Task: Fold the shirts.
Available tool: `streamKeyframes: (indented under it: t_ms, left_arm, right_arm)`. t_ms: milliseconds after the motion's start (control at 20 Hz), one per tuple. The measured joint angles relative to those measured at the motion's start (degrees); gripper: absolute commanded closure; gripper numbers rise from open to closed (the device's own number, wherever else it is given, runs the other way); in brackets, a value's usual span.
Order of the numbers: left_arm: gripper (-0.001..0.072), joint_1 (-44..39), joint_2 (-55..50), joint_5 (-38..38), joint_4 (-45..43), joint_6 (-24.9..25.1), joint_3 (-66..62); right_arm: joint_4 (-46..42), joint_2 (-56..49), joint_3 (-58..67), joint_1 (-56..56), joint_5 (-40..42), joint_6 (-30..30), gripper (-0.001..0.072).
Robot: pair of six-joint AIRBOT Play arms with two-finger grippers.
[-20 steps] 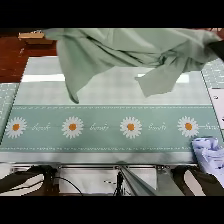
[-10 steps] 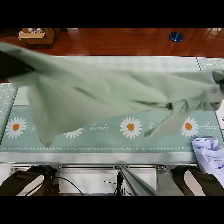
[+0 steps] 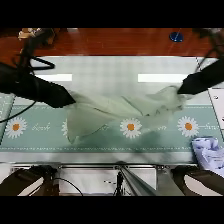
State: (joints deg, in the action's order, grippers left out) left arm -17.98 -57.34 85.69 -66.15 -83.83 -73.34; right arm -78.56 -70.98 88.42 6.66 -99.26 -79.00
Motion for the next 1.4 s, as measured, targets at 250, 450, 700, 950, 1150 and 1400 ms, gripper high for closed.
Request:
streamKeyframes:
  t_ms: [250, 450, 700, 950, 1150, 1400]
  left_arm:
    - [0.0671, 2.03, -4.92, -19.28, -5.75, 2.91, 14.93]
    - [0.067, 3.69, -10.69, -33.97, -7.34, 3.52, 18.95]
    - [0.0622, 4.22, -16.04, -47.45, -7.82, 3.89, 20.13]
    - [0.0111, 5.2, -18.05, -49.16, -9.53, 3.91, 19.21]
    - [-0.0013, 10.38, -17.64, -36.81, -15.26, 3.85, 12.76]
    - [-0.0013, 19.69, -16.81, -14.88, -15.61, 3.78, 11.3]
  right_arm:
    - [-2.67, -16.63, -1.03, 1.05, 11.43, 2.03, 0.0695]
    - [0.39, -23.89, -1.27, 1.14, 21.73, 2.91, 0.0689]
    - [3.63, -26.71, -1.27, 1.14, 31.98, 2.32, 0.0557]
    - [5.03, -26.34, -1.27, 1.11, 33.44, 0.9, 0.027]
    - [-1.73, -22.45, -1.25, -0.37, 28.52, 0.55, 0.0262]
    - [-5.49, -20.35, -4.39, -8.2, 19.54, 0.37, 0.0262]
